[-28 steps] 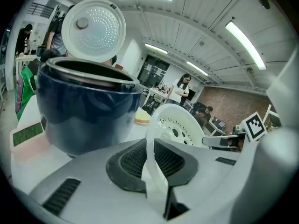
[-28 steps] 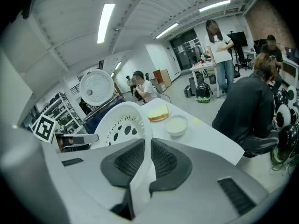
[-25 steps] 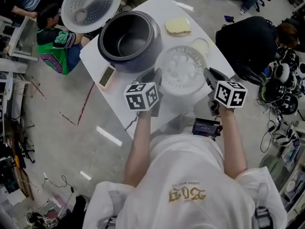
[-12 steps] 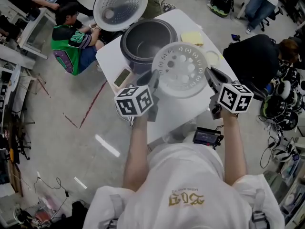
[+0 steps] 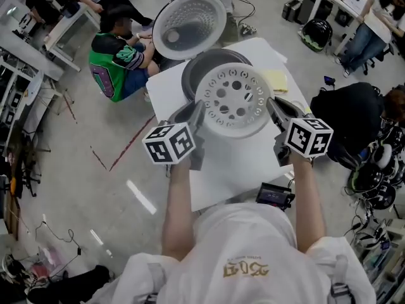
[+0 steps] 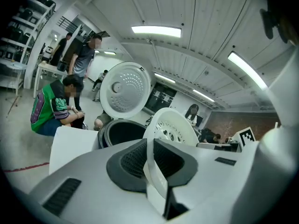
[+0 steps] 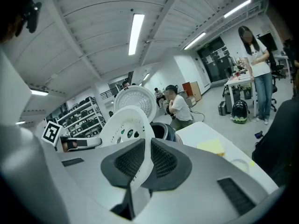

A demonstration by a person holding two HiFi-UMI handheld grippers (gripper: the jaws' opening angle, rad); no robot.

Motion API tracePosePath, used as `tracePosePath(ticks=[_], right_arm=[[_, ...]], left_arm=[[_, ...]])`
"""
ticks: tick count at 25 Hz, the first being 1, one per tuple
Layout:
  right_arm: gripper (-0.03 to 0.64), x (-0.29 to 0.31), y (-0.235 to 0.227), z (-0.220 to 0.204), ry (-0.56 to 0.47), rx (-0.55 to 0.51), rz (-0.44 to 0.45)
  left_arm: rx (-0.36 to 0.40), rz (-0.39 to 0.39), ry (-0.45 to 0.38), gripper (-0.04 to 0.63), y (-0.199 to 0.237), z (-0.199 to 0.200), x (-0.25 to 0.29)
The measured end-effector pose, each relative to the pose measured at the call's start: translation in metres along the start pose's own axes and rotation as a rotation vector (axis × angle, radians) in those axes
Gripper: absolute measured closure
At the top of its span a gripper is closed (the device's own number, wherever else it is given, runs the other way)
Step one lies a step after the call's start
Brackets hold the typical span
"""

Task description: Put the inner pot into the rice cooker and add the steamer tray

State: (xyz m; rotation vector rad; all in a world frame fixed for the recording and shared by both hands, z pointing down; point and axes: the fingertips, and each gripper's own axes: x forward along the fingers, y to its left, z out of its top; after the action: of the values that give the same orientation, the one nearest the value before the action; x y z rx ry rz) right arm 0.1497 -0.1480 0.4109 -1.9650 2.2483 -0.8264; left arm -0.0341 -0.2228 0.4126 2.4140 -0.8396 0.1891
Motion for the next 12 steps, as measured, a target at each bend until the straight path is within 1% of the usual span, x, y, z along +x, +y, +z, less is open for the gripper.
tracePosePath(ticks=[8,12], right_arm=[[0.566,0.072,-0.005,0.044,0.062,-0.019,0.104],[0.566,0.102,-0.002,0.06,0.081,-0.028,0.149]], left_arm=[[-0.047,0.093,-0.018,0.532,0.035,0.04,0.028],[-0.088,0.114,-0.037,0.532,0.053,0.056,0.037]])
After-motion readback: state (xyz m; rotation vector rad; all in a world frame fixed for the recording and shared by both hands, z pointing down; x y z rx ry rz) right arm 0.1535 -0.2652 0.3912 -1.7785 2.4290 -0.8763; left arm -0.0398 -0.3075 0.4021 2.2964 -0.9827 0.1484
